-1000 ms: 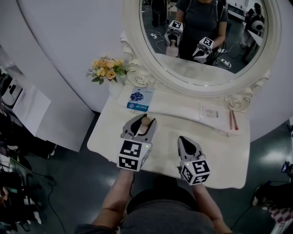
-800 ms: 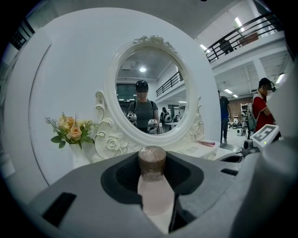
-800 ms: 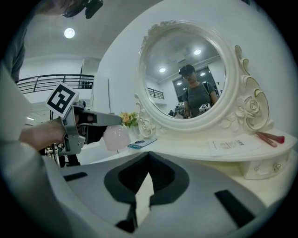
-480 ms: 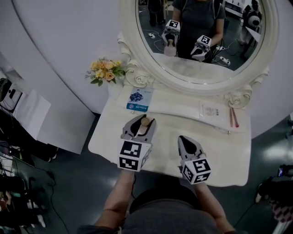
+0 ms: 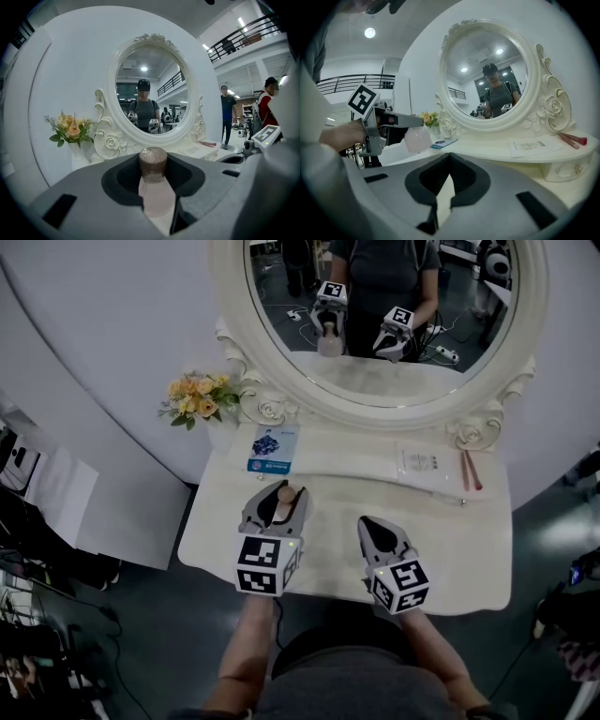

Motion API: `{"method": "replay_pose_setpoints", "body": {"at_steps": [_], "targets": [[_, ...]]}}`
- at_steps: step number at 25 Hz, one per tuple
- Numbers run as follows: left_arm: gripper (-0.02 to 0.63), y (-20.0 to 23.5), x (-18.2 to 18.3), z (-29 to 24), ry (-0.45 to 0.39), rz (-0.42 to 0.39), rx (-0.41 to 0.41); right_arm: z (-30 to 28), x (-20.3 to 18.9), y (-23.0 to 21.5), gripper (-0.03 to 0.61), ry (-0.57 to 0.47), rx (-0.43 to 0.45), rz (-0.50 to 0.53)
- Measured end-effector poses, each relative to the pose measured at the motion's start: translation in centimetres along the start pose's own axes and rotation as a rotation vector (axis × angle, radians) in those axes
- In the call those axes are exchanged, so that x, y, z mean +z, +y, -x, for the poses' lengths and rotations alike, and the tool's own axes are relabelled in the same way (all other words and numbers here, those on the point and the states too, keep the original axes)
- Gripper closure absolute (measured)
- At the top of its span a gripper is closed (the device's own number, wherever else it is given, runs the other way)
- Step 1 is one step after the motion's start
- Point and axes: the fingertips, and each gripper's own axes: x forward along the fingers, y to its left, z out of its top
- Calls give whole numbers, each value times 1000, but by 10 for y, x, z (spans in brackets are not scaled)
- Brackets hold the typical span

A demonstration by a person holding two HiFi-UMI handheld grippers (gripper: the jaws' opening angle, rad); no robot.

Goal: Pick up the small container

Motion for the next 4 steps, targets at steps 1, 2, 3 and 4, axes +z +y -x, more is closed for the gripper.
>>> {"method": "replay_pose_setpoints", "body": {"at_steps": [1,2,3,4], "targets": [[480,-1,-1,-1,3,2,2,0,0,-1,575,1,3,3],[480,-2,-2,-2,5,5,4,-1,0,-2,575,3,7,7],[480,-3,-4,-3,7,8,6,-1,0,-3,575,4,12,11],[480,-3,-5,-4,9,12,9,-1,0,-5,575,6,16,16]]}}
